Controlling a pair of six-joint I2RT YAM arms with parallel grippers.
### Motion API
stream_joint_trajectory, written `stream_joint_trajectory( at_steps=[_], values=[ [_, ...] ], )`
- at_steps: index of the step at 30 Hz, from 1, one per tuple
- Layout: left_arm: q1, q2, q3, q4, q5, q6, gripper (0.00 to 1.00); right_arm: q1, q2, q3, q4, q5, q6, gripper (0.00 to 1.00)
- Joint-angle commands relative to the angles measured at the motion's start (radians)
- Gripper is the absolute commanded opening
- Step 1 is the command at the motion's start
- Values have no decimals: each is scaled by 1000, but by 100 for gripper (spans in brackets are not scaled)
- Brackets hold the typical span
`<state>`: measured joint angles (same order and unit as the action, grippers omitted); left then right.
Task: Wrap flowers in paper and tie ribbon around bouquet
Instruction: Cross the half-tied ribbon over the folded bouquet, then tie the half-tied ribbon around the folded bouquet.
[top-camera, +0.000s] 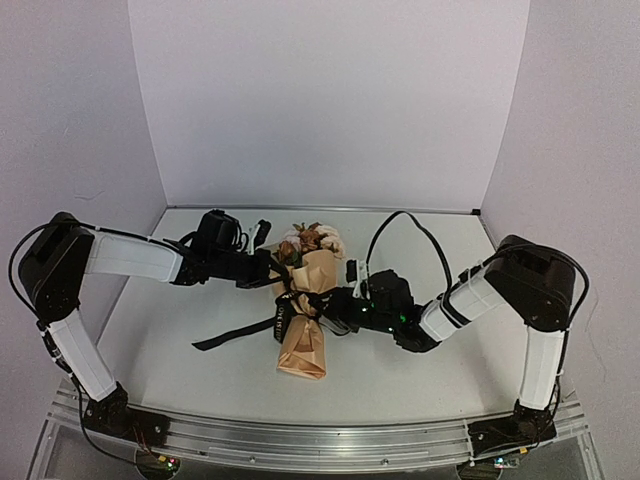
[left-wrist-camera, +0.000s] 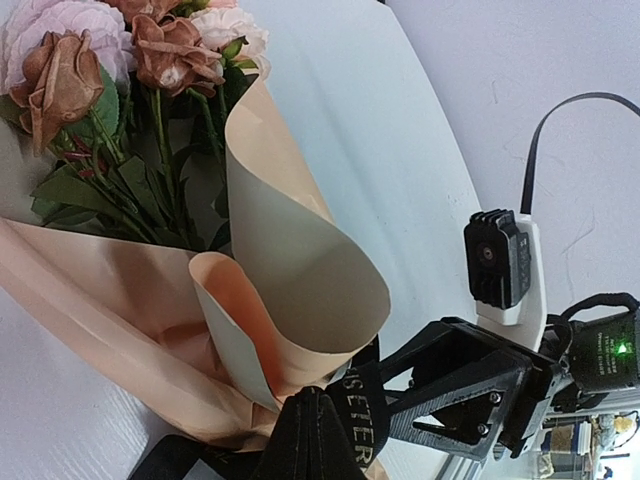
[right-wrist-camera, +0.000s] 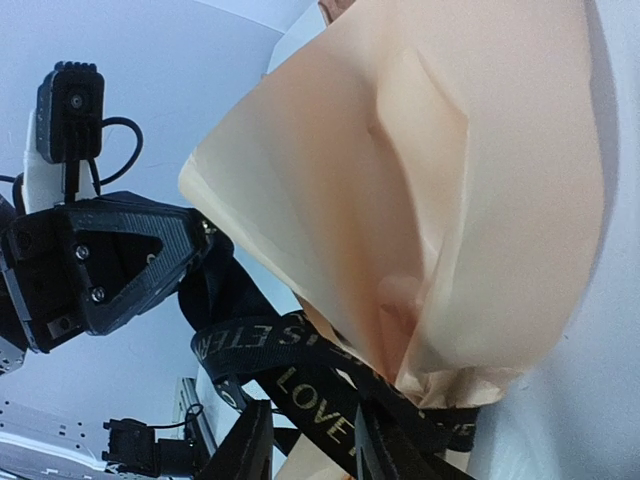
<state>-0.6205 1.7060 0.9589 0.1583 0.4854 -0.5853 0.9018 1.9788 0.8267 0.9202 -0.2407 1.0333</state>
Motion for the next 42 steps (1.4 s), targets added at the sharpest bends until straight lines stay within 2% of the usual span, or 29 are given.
stream_joint_trajectory(
  at_steps=[1,5,10,18,23,29,37,42],
  values=[
    [3,-36,8,26,1,3,0,33,-117,12,-174,56,-116,36],
    [2,-43,7,40,23,7,0,45,-168,57,-337,76,-178,42],
    [2,-27,28,27,62,22,0,102,-191,203,-627,109,-314,44],
    [2,5,56,-25,89,32,0,187,-89,476,-1029,187,-403,47],
    [2,16,69,-47,102,39,0,210,-26,578,-1153,225,-386,51],
    [2,28,84,-67,105,40,0,220,30,641,-1220,241,-364,58],
    [2,38,103,-86,133,48,0,248,23,680,-1265,375,-372,56],
    [2,42,118,-121,167,76,0,259,34,701,-1271,379,-410,56]
  ],
)
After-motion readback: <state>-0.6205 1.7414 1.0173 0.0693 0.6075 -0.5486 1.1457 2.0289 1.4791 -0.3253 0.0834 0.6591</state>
